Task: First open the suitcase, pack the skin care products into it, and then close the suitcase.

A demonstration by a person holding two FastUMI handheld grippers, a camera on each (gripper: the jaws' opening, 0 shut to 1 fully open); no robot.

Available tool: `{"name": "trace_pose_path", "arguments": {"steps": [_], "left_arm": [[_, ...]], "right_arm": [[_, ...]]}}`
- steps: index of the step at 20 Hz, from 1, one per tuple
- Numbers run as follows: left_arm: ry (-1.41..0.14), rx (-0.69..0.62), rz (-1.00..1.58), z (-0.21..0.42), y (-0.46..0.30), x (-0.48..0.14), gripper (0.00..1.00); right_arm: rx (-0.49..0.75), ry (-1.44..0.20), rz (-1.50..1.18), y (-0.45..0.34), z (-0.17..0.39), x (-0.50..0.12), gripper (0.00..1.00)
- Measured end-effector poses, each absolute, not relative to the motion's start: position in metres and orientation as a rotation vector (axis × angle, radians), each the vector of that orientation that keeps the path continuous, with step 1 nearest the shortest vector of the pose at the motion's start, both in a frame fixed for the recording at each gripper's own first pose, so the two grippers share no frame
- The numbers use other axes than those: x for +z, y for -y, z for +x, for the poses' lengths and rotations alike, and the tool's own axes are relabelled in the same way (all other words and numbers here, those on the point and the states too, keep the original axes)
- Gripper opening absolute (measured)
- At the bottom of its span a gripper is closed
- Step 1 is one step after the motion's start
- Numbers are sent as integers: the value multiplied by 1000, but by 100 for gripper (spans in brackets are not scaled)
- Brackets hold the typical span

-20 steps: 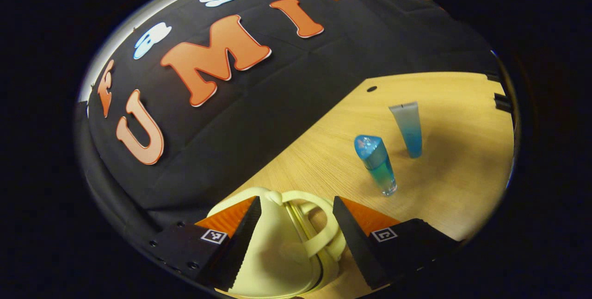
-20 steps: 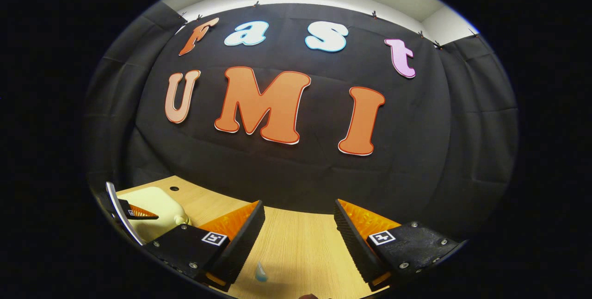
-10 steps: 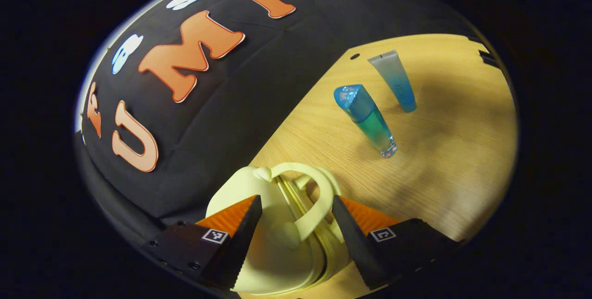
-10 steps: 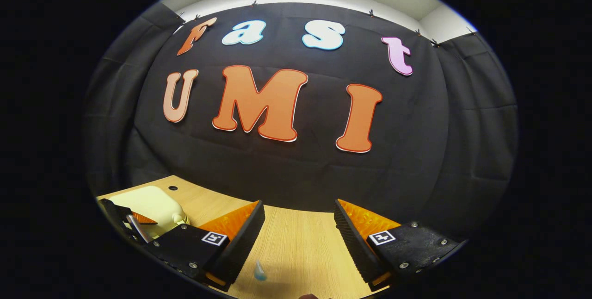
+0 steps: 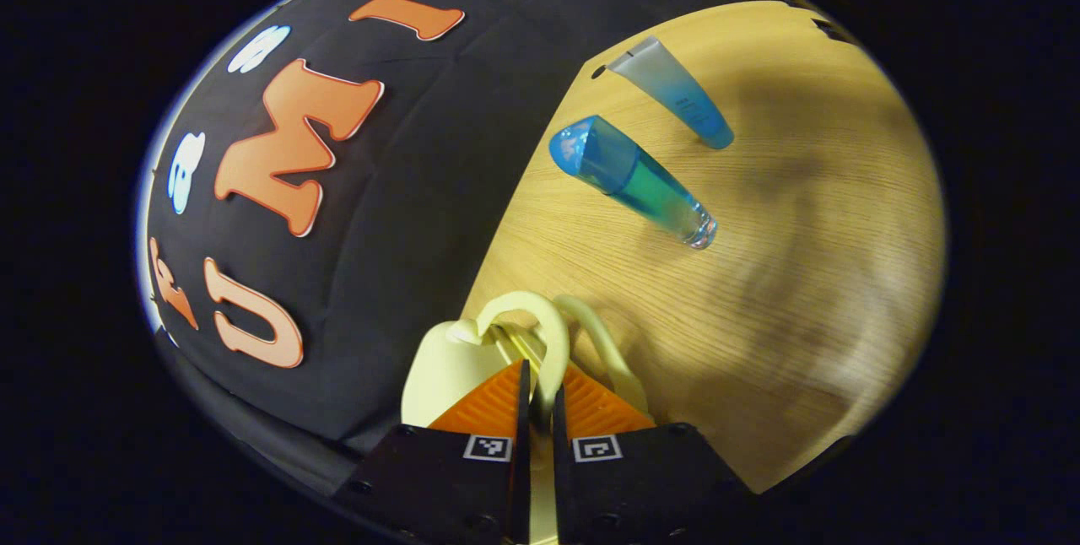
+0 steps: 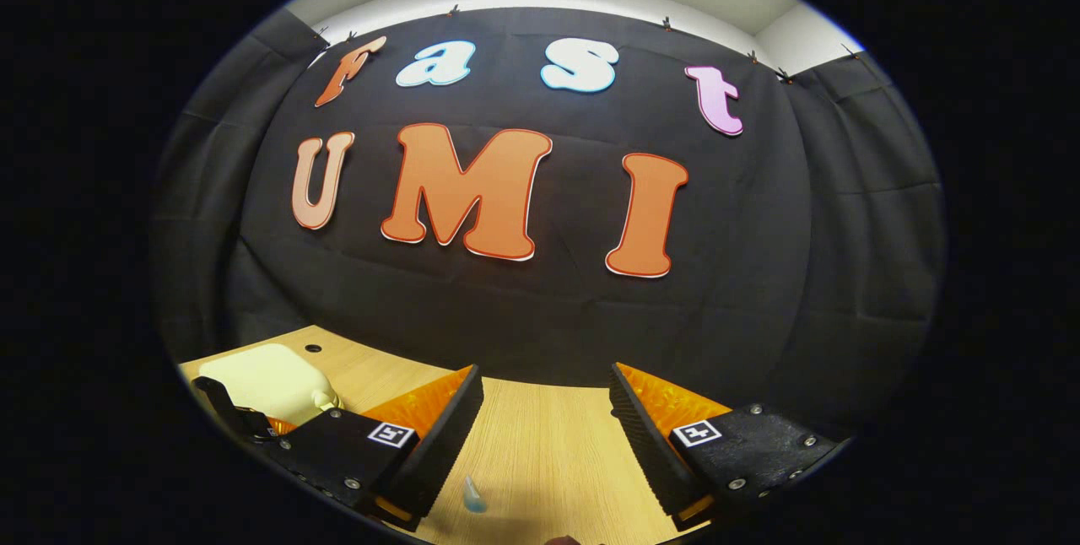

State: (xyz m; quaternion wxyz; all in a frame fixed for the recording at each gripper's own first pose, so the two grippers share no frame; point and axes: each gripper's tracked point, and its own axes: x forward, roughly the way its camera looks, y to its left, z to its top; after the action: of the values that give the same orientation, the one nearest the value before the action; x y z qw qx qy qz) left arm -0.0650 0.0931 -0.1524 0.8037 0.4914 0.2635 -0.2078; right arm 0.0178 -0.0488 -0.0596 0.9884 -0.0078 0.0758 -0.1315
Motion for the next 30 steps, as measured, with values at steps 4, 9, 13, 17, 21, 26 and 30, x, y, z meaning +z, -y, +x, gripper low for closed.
{"name": "trace_pose_path", "arguments": {"steps": [4, 9, 13, 17, 21, 26, 30], "left_arm": [[-520, -393, 924, -58, -91, -136, 2], [-483, -279, 768, -54, -95, -116, 2], [-457, -200, 675, -45, -106, -99, 2], [-426, -111, 591, -37, -120, -92, 2], [-409, -4, 473, -32, -138, -83, 2], [-399, 94, 399, -35, -163, -83, 2], [-414, 160, 371, -31, -193, -83, 2]], "right_arm": [[-265, -162, -18, 47, 16, -63, 95], [-244, -161, -15, 34, 24, -61, 95], [-219, -156, -35, 20, 32, -56, 95], [-191, -153, -43, 2, 41, -51, 95], [-163, -156, -54, -22, 52, -47, 95], [-135, -156, -66, -55, 66, -42, 95], [-125, -171, -65, -81, 75, -43, 95]]}}
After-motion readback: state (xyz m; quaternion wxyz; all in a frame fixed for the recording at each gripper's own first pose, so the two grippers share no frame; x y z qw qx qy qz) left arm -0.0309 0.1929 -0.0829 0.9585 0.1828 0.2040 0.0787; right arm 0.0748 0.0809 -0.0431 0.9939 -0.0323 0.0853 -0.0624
